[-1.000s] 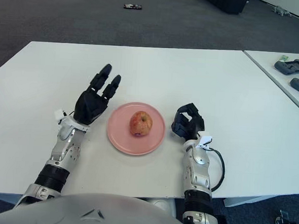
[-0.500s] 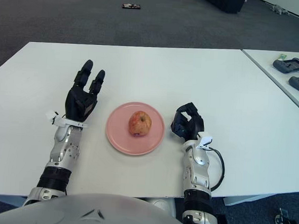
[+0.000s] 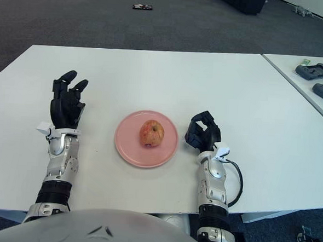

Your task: Put the apple into the plate.

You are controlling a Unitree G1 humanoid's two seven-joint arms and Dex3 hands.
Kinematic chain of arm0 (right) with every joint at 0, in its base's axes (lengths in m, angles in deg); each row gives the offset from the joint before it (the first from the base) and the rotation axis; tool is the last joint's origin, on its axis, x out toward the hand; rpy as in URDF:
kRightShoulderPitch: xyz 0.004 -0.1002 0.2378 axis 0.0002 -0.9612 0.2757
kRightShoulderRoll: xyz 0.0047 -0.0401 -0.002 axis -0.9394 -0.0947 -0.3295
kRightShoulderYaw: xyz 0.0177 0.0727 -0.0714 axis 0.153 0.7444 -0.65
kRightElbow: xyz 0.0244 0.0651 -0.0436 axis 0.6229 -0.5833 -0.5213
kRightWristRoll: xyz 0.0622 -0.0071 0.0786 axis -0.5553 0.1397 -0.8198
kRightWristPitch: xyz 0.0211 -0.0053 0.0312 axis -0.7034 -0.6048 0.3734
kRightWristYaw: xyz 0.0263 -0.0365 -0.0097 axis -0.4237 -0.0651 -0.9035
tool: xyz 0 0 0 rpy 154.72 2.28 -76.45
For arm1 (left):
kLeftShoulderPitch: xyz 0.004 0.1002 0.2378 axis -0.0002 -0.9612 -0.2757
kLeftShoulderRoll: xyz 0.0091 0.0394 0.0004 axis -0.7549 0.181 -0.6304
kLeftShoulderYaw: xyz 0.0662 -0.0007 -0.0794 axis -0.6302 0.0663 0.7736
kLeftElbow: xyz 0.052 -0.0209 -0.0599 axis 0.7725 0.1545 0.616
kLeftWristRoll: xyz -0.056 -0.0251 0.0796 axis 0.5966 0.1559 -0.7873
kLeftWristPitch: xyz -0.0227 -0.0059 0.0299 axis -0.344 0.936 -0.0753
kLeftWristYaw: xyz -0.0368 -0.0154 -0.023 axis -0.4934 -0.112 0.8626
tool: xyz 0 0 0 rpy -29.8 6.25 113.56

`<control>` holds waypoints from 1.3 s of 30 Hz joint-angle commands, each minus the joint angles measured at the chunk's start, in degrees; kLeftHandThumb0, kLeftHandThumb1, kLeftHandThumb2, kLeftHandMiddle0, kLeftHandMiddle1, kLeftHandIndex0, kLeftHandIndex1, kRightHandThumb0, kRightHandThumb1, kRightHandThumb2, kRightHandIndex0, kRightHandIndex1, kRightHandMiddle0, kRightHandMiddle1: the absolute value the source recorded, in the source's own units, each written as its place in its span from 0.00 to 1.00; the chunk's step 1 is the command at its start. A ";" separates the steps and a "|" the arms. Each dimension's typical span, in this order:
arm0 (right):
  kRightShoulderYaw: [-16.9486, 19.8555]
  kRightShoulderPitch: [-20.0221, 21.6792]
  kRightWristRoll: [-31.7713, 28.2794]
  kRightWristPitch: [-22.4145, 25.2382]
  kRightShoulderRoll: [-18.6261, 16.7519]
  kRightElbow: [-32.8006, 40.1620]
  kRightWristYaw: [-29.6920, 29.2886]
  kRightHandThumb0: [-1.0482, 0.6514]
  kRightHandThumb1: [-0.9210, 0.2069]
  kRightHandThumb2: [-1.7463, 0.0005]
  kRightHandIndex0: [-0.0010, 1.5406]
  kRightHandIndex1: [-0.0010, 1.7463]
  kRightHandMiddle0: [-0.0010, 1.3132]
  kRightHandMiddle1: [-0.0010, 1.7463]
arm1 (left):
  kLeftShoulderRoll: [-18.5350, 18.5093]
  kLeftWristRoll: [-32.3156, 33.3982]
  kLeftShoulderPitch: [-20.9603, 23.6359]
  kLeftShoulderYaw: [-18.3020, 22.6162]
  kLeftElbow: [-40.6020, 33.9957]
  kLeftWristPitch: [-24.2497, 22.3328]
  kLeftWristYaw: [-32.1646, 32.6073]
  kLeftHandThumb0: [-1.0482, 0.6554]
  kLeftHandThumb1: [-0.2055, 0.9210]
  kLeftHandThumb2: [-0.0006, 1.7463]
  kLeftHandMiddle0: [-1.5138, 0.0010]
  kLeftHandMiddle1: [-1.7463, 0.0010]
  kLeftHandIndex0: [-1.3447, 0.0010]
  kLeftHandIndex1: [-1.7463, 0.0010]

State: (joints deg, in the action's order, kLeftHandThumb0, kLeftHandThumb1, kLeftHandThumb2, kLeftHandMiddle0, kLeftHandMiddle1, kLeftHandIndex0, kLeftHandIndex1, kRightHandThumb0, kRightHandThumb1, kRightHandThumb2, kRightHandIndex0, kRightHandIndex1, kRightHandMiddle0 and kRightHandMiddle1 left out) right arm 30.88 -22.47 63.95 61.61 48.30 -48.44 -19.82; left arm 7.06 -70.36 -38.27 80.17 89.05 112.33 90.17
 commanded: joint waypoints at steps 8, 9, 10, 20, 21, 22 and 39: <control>0.09 -0.98 0.02 3.26 -0.17 -2.18 -0.80 0.35 0.46 0.30 0.62 1.00 0.41 1.00 | 0.70 -2.62 2.45 2.43 10.58 5.74 6.17 0.36 0.62 0.64 0.51 0.00 0.65 0.00; 0.09 -0.96 -0.05 3.28 -0.18 -2.17 -0.80 0.35 0.46 0.30 0.62 1.00 0.41 1.00 | 0.42 -2.91 2.41 2.38 11.12 5.79 6.14 0.36 0.61 0.64 0.50 0.00 0.64 0.00; 0.10 -0.93 -0.13 3.29 -0.17 -2.19 -0.78 0.35 0.46 0.30 0.62 1.00 0.41 1.00 | 0.27 -3.17 2.41 2.31 11.46 5.85 6.17 0.36 0.61 0.64 0.49 0.00 0.64 0.00; 0.19 -0.76 -0.64 3.05 -0.26 -2.25 -0.52 0.35 0.47 0.30 0.63 1.00 0.42 1.00 | -1.73 -7.18 1.13 0.73 12.97 4.02 6.08 0.36 0.58 0.66 0.45 0.00 0.62 0.00; 0.19 -0.75 -0.67 2.98 -0.26 -2.28 -0.47 0.35 0.47 0.29 0.63 1.00 0.42 1.00 | -1.82 -7.48 1.06 0.65 13.17 3.92 6.07 0.36 0.58 0.67 0.45 0.00 0.62 0.00; 0.20 -0.73 -0.68 2.99 -0.25 -2.26 -0.46 0.35 0.47 0.29 0.64 1.00 0.42 1.00 | -1.94 -7.68 0.97 0.55 13.46 3.78 5.97 0.36 0.58 0.67 0.45 0.00 0.62 0.00; -0.16 -0.80 0.07 3.00 -0.18 -1.83 -0.92 0.35 0.47 0.29 0.64 1.00 0.42 1.00 | -6.03 -10.76 4.58 0.26 29.33 6.05 5.62 0.34 0.51 0.72 0.40 0.00 0.58 0.00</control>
State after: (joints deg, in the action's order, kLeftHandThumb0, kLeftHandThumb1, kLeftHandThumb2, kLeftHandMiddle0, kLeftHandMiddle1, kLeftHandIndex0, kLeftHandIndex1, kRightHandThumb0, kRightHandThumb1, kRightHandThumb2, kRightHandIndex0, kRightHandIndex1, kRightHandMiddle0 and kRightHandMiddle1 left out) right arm 30.66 -21.95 64.09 62.52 48.58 -48.53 -20.43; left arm 1.72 -80.84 -32.30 80.50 114.57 117.51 96.11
